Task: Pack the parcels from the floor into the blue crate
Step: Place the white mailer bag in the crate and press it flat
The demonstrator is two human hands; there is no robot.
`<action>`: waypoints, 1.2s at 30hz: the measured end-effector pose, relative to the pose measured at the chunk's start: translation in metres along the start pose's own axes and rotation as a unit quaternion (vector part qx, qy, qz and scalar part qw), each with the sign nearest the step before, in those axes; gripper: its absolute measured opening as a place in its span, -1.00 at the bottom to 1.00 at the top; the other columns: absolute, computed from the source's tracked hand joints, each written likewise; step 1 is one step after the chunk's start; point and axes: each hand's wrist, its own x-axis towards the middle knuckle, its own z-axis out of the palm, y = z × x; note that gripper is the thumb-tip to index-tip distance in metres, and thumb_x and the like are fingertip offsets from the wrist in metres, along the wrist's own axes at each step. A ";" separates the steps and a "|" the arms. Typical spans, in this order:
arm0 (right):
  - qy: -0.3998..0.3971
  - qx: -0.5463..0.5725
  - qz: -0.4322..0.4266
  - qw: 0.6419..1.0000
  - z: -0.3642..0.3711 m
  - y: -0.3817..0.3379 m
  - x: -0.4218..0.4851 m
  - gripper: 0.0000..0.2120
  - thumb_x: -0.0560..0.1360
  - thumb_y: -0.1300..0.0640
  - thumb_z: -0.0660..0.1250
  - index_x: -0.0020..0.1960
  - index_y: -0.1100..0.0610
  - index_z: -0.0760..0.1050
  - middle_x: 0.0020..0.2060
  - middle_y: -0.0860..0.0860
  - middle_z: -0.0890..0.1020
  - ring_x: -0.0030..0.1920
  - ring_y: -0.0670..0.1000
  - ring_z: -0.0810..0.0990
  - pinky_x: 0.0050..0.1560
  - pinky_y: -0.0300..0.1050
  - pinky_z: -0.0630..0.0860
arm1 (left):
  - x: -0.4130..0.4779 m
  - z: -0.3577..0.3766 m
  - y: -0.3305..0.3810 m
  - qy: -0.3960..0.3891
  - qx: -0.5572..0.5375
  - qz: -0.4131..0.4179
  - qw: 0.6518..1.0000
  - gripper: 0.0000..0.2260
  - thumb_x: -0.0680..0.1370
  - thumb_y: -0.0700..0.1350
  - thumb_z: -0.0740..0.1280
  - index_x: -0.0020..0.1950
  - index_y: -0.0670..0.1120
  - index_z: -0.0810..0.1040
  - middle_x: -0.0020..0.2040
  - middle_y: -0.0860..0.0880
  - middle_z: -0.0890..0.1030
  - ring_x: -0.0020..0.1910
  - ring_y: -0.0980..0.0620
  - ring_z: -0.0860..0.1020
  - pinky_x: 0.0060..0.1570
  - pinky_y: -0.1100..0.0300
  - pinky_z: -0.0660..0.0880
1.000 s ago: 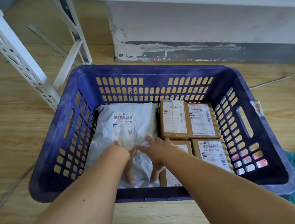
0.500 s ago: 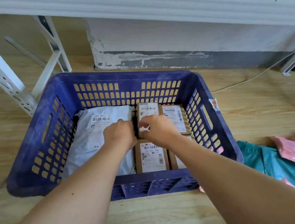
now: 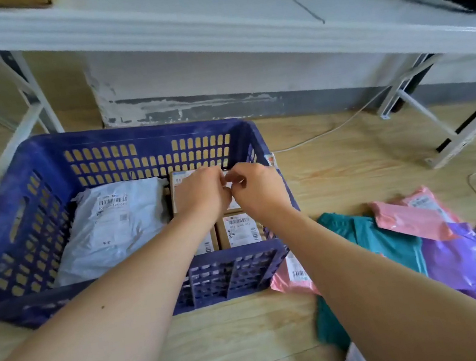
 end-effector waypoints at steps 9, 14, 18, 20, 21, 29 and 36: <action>0.088 -0.037 0.070 0.993 -0.075 0.062 -0.023 -0.73 0.45 0.26 0.23 0.04 0.09 0.64 -0.04 0.03 0.70 0.00 0.08 0.61 -0.02 -0.19 0.48 | -0.013 0.005 0.074 0.032 -0.105 0.101 0.989 -0.86 0.54 -0.15 0.26 0.04 0.01 0.56 0.06 0.03 0.55 -0.04 -0.03 0.55 -0.19 0.16 0.43; 0.130 -0.028 0.142 0.981 -0.126 0.106 -0.048 -0.73 0.44 0.28 0.25 0.03 0.09 0.64 -0.04 0.02 0.69 0.01 0.04 0.61 -0.03 -0.27 0.43 | -0.023 0.013 0.112 -0.015 -0.119 0.191 0.974 -0.80 0.52 -0.16 0.24 0.11 -0.03 0.55 0.14 0.00 0.56 0.05 -0.03 0.55 -0.06 0.13 0.48; 0.137 -0.016 0.198 0.970 -0.140 0.135 -0.070 -0.73 0.44 0.31 0.25 0.03 0.12 0.65 -0.02 0.02 0.69 0.03 0.02 0.61 -0.07 -0.31 0.36 | -0.028 0.027 0.134 -0.046 -0.120 0.230 0.965 -0.80 0.51 -0.19 0.25 0.10 -0.06 0.56 0.12 -0.02 0.56 0.05 -0.04 0.55 -0.05 0.14 0.46; 0.137 -0.023 0.232 0.963 -0.145 0.155 -0.085 -0.73 0.44 0.30 0.25 0.04 0.12 0.64 0.00 0.02 0.69 0.04 0.03 0.61 -0.08 -0.29 0.37 | -0.033 0.041 0.152 -0.065 -0.120 0.245 0.960 -0.78 0.51 -0.20 0.23 0.10 -0.06 0.57 0.13 -0.03 0.55 0.06 -0.07 0.55 -0.02 0.11 0.48; 0.136 -0.030 0.248 0.959 -0.146 0.165 -0.092 -0.74 0.45 0.29 0.25 0.04 0.12 0.64 0.00 0.02 0.69 0.05 0.04 0.61 -0.08 -0.28 0.37 | -0.036 0.048 0.159 -0.077 -0.113 0.252 0.958 -0.78 0.51 -0.20 0.23 0.11 -0.06 0.57 0.13 -0.03 0.55 0.07 -0.08 0.54 -0.02 0.11 0.48; 0.076 -0.071 0.335 0.936 -0.140 0.228 -0.126 -0.77 0.44 0.28 0.22 -0.05 0.18 0.64 -0.07 0.13 0.68 0.00 0.18 0.59 -0.02 -0.07 0.51 | -0.056 0.104 0.193 -0.212 -0.023 0.288 0.934 -0.74 0.52 -0.15 0.24 0.20 -0.03 0.50 0.22 -0.04 0.44 0.09 -0.08 0.50 -0.09 0.17 0.38; -0.076 -0.129 0.321 0.935 -0.111 0.263 -0.137 -0.64 0.45 0.26 0.21 0.18 0.02 0.55 0.18 0.00 0.59 0.19 0.09 0.53 0.13 -0.11 0.46 | -0.075 0.159 0.189 -0.361 0.097 0.283 0.883 -0.55 0.53 -0.12 0.25 0.42 -0.03 0.28 0.31 -0.08 0.34 0.16 -0.11 0.48 -0.01 0.08 0.45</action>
